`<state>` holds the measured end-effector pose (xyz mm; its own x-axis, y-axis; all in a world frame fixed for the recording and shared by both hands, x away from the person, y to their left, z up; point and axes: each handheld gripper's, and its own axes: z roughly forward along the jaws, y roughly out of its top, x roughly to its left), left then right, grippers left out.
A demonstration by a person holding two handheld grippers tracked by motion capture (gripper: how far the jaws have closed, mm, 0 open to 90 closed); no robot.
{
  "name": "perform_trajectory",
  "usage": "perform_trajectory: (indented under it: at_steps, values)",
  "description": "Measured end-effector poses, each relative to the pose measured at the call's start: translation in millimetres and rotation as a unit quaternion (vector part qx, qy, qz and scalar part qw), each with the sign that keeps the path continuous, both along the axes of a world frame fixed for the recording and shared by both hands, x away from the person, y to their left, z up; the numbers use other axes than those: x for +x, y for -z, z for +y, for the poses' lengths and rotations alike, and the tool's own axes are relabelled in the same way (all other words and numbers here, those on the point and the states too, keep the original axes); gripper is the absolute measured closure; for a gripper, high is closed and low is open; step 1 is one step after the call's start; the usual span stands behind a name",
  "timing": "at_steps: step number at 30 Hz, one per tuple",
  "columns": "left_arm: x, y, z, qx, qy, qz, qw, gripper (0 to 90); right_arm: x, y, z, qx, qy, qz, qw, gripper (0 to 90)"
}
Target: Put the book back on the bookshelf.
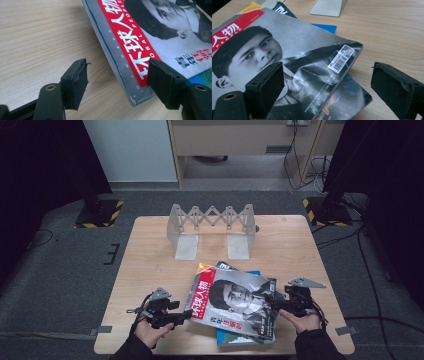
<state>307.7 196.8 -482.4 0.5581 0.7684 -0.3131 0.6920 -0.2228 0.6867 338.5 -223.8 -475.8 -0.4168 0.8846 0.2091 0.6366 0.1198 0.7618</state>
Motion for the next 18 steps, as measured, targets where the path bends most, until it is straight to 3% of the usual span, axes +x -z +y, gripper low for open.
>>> perform_trajectory:
  at_steps: [18]
  values:
    - [4.9,9.5,-15.8,-0.037,0.029,0.044,0.9979,29.4,2.2,10.0,13.2,0.002,-0.03,0.017,0.9994,11.0]
